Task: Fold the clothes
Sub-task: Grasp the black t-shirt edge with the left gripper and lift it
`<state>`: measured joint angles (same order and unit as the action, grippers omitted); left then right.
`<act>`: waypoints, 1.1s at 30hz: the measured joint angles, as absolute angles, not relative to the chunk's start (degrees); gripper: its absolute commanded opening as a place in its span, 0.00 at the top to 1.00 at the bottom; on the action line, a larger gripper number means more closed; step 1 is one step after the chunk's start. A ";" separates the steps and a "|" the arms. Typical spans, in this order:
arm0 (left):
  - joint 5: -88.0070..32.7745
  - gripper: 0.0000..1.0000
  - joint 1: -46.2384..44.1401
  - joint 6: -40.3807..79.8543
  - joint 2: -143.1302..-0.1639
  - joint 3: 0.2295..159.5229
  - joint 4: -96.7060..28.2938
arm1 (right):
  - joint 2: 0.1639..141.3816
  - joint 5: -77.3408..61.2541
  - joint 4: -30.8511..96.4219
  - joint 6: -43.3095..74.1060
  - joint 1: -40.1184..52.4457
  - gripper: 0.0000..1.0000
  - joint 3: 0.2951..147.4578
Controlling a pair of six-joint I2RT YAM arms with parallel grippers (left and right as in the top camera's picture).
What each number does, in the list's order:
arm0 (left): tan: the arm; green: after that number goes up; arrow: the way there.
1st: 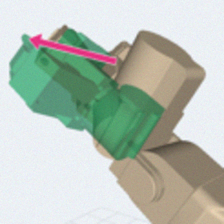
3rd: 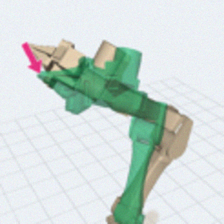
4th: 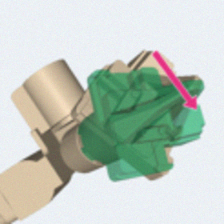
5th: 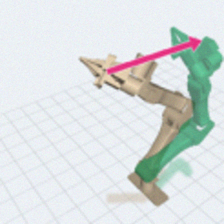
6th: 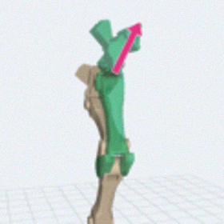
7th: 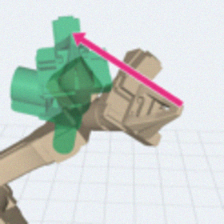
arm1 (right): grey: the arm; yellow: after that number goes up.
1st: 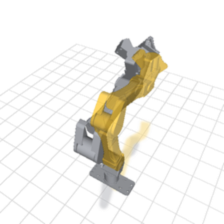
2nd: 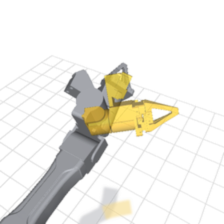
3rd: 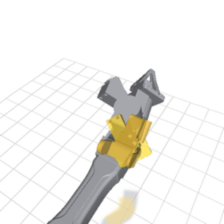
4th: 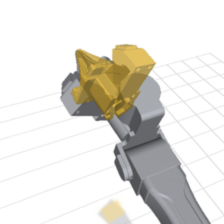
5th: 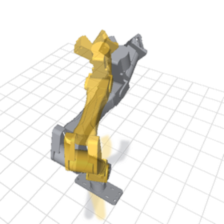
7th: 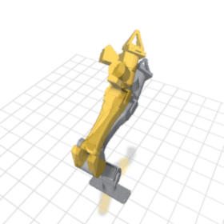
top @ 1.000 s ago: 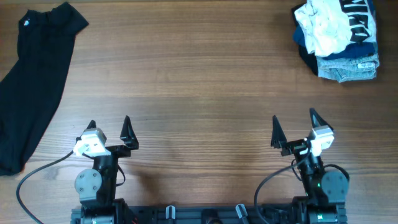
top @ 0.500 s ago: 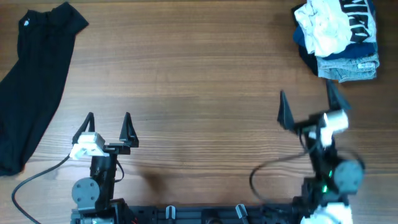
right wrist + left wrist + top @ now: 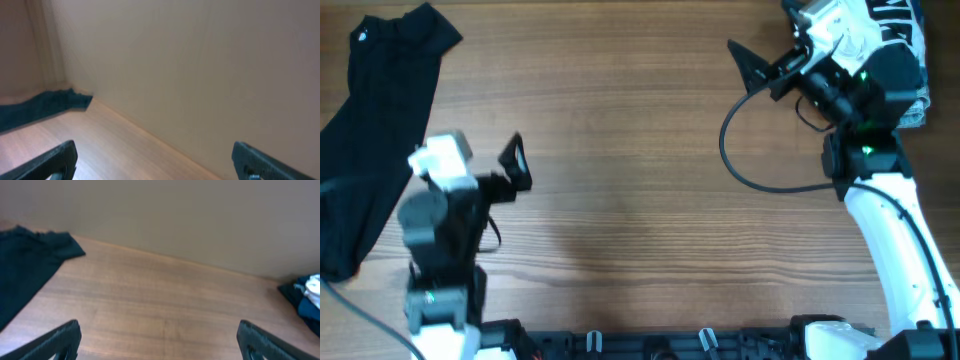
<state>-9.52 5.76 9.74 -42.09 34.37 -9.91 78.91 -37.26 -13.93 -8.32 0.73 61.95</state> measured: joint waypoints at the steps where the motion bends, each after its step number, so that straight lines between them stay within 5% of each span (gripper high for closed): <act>1: -9.78 0.00 5.76 9.76 -43.09 35.46 -10.63 | 79.64 -37.32 -10.37 -9.37 0.73 0.00 63.99; 9: -10.41 0.00 5.76 7.99 -75.72 77.23 -48.07 | 87.70 -36.71 10.74 -12.34 0.71 0.00 77.89; 18: -10.72 0.00 8.43 7.55 -85.52 80.20 -48.66 | 89.17 -41.60 9.76 -8.12 0.71 0.01 78.17; 33: -3.99 0.13 40.21 1.65 -99.70 80.25 -42.92 | 97.45 -41.98 9.08 -6.24 4.75 0.06 78.50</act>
